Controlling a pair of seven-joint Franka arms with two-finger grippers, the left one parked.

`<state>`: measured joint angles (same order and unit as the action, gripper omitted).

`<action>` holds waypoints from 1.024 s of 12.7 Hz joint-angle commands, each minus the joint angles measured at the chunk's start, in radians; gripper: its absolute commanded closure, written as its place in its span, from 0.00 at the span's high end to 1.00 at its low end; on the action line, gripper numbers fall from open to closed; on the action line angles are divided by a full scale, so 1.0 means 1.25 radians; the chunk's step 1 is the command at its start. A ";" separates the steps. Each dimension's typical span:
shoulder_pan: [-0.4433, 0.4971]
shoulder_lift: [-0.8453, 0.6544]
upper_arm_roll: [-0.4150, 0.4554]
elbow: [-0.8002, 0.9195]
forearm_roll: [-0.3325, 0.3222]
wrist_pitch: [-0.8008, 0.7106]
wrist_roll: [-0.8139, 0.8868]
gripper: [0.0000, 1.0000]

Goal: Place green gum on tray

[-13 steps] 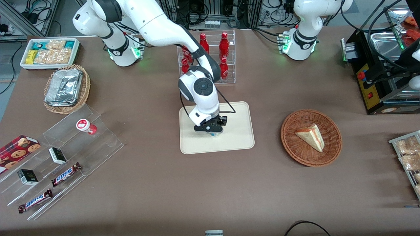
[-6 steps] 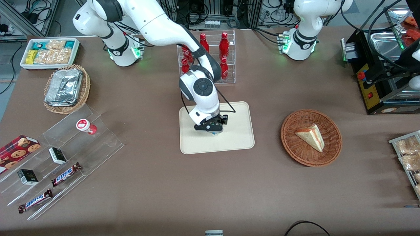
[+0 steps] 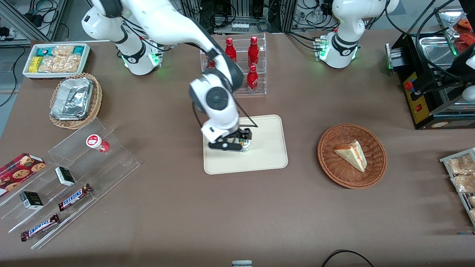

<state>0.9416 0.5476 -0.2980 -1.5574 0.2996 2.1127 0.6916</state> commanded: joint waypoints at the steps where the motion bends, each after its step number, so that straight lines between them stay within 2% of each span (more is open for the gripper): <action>1: -0.073 -0.139 0.005 -0.049 0.020 -0.103 -0.087 1.00; 5: -0.204 -0.336 0.005 -0.166 0.013 -0.200 -0.246 1.00; 8: -0.297 -0.402 0.010 -0.168 -0.062 -0.308 -0.326 1.00; 9: -0.314 -0.418 0.009 -0.167 -0.074 -0.339 -0.331 1.00; 11: -0.347 -0.448 0.010 -0.167 -0.136 -0.385 -0.343 1.00; 13: -0.385 -0.463 0.010 -0.161 -0.157 -0.420 -0.376 1.00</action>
<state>0.4977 0.0069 -0.2989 -1.7358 0.1303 1.6198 0.2512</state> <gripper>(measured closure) 0.000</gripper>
